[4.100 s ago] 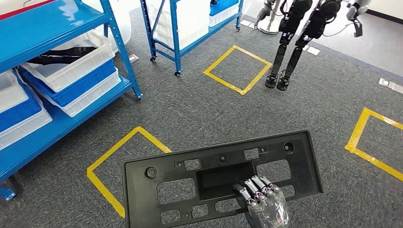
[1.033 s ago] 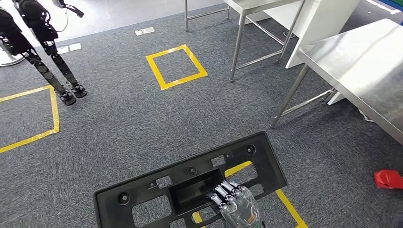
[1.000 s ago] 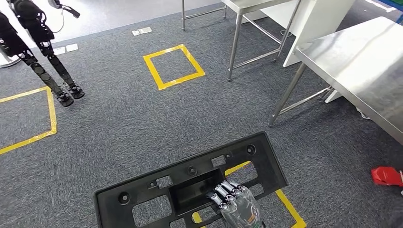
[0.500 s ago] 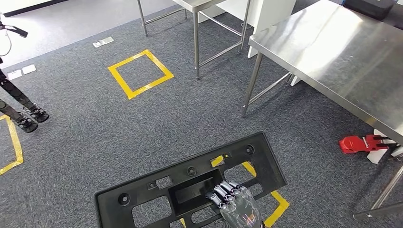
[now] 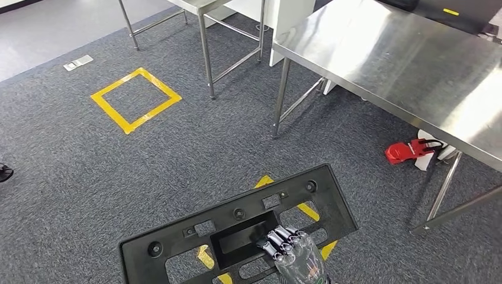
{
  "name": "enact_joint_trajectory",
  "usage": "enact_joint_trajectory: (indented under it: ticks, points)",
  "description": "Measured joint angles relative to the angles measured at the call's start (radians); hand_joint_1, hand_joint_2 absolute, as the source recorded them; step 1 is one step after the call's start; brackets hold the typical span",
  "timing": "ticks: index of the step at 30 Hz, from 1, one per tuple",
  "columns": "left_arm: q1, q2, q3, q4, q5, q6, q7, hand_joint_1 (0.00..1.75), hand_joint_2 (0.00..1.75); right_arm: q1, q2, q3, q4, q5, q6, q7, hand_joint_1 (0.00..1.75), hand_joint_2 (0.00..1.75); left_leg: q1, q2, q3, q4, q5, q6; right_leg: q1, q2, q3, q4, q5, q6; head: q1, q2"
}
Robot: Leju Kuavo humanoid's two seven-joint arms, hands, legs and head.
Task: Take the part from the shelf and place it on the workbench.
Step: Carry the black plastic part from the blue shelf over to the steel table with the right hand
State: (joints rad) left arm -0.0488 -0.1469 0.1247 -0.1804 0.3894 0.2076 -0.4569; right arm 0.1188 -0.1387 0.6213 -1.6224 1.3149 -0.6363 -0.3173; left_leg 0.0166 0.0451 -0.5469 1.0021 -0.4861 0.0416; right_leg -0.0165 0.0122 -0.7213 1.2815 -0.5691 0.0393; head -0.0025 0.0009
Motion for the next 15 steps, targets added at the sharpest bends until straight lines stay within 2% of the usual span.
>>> enact_joint_trajectory:
  ticks: [1, 2, 3, 4, 5, 7, 9, 10, 11, 13, 14, 15]
  points:
    - [-0.001, 0.000, 0.000, 0.000, 0.000, -0.003, -0.002, 0.00, 1.75, 0.000, 0.000, 0.000, 0.001, -0.001, 0.000, -0.002, 1.75, 1.75, 0.000, 0.010, 0.000, 0.000, -0.001, -0.001, -0.001, -0.003, 0.022, -0.035, 0.015, 0.009, 0.000, 0.000]
    - [-0.002, 0.000, 0.000, 0.000, 0.000, -0.005, -0.003, 0.00, 1.75, 0.000, 0.000, -0.001, 0.001, 0.000, 0.000, -0.004, 1.75, 1.75, 0.000, 0.017, 0.002, 0.000, -0.002, -0.004, -0.003, -0.009, 0.061, -0.100, 0.036, 0.017, 0.000, 0.000]
    - [-0.003, 0.000, -0.001, 0.000, -0.001, -0.007, -0.004, 0.00, 1.75, 0.000, 0.000, -0.002, 0.001, 0.001, 0.000, -0.005, 1.75, 1.75, -0.001, 0.023, 0.003, 0.001, -0.005, -0.008, -0.003, -0.019, 0.103, -0.175, 0.058, 0.021, 0.001, 0.000]
    - [-0.004, 0.000, -0.002, 0.000, -0.003, -0.009, -0.006, 0.00, 1.75, 0.000, 0.000, -0.003, 0.000, 0.004, 0.000, -0.007, 1.75, 1.75, -0.003, 0.027, 0.006, 0.001, -0.009, -0.014, -0.001, -0.027, 0.138, -0.233, 0.074, 0.020, 0.001, 0.000]
    - [-0.005, 0.000, -0.003, 0.000, -0.004, -0.010, -0.007, 0.00, 1.75, 0.000, 0.000, -0.005, 0.000, 0.006, 0.000, -0.011, 1.75, 1.75, -0.005, 0.031, 0.008, 0.002, -0.012, -0.020, 0.002, -0.033, 0.158, -0.268, 0.082, 0.014, 0.001, 0.000]
    - [-0.007, 0.000, -0.005, 0.000, -0.006, -0.012, -0.008, 0.00, 1.75, 0.003, 0.000, -0.012, -0.002, 0.008, 0.000, -0.021, 1.75, 1.75, -0.006, 0.036, 0.016, 0.001, -0.019, -0.033, 0.010, -0.033, 0.165, -0.282, 0.083, -0.004, 0.000, 0.000]
    - [-0.008, 0.001, -0.008, -0.001, -0.009, -0.015, -0.009, 0.00, 1.75, 0.007, 0.000, -0.021, -0.005, 0.012, 0.000, -0.029, 1.75, 1.75, 0.001, 0.022, 0.017, 0.014, -0.031, -0.045, 0.000, -0.027, 0.176, -0.286, 0.082, -0.022, -0.001, 0.000]
    - [-0.008, 0.001, -0.009, -0.001, -0.010, -0.016, -0.010, 0.00, 1.75, 0.008, 0.001, -0.025, -0.007, 0.014, 0.000, -0.032, 1.75, 1.75, 0.003, 0.006, 0.007, 0.042, -0.047, -0.049, -0.005, -0.024, 0.184, -0.289, 0.082, -0.031, -0.003, 0.000]
    - [-0.007, 0.002, -0.009, -0.002, -0.011, -0.016, -0.011, 0.00, 1.75, 0.009, 0.001, -0.028, -0.008, 0.016, 0.000, -0.035, 1.75, 1.75, 0.005, -0.014, -0.017, 0.094, -0.072, -0.052, -0.009, -0.021, 0.193, -0.290, 0.081, -0.039, -0.005, 0.000]
    - [-0.003, 0.003, -0.009, -0.002, -0.011, -0.015, -0.012, 0.00, 1.75, 0.011, 0.002, -0.033, -0.009, 0.018, 0.000, -0.039, 1.75, 1.75, 0.006, -0.040, -0.095, 0.233, -0.126, -0.054, -0.004, -0.015, 0.202, -0.290, 0.075, -0.050, -0.008, 0.000]
    - [-0.001, 0.004, -0.009, -0.002, -0.012, -0.015, -0.012, 0.00, 1.75, 0.012, 0.002, -0.035, -0.009, 0.018, 0.000, -0.039, 1.75, 1.75, 0.006, -0.043, -0.132, 0.286, -0.136, -0.055, -0.003, -0.009, 0.207, -0.289, 0.071, -0.052, -0.008, 0.000]
    - [0.001, 0.005, -0.009, -0.002, -0.012, -0.015, -0.012, 0.00, 1.75, 0.013, 0.002, -0.037, -0.009, 0.018, 0.000, -0.039, 1.75, 1.75, 0.006, -0.044, -0.155, 0.304, -0.123, -0.055, -0.002, -0.003, 0.214, -0.289, 0.065, -0.053, -0.008, 0.000]
